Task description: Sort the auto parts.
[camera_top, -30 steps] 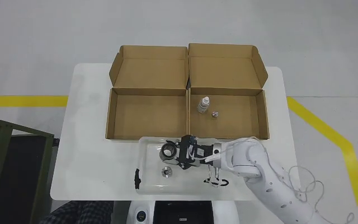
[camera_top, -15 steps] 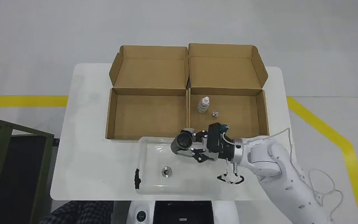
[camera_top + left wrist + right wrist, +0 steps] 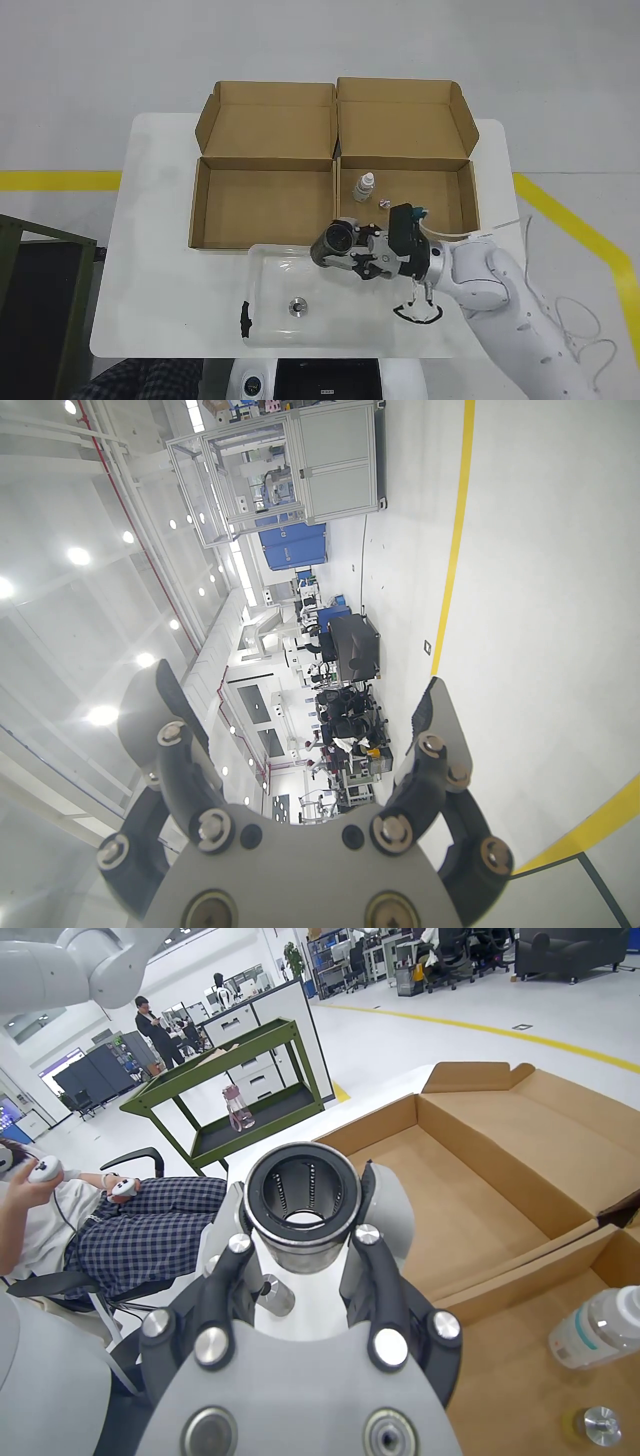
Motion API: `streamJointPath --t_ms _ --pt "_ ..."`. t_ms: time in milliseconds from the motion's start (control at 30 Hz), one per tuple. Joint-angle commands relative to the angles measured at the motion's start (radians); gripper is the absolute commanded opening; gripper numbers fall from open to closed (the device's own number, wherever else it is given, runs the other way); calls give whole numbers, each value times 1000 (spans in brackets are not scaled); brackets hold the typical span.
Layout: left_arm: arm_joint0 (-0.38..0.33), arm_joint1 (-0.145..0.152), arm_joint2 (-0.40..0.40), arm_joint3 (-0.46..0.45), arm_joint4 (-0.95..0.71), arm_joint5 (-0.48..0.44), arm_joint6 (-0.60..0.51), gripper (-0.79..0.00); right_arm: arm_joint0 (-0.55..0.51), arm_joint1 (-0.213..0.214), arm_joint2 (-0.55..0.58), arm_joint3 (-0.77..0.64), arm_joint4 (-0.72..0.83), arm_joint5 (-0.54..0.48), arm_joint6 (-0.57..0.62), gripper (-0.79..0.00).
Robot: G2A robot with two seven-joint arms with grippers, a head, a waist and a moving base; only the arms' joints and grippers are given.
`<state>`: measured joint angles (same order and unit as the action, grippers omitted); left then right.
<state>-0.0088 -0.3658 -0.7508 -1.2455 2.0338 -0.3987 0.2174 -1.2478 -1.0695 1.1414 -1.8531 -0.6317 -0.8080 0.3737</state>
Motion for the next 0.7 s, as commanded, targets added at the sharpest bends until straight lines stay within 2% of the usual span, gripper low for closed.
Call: streamJointPath --t_ms 0,233,667 --pt "0 0 0 0 0 0 0 0 0 0 3 2 3 4 -3 -785" --pt "0 0 0 0 0 0 0 0 15 -3 3 -11 -72 58 -22 -785" --pt "0 0 0 0 0 0 0 0 91 -22 -62 -2 -323 226 -31 -785"
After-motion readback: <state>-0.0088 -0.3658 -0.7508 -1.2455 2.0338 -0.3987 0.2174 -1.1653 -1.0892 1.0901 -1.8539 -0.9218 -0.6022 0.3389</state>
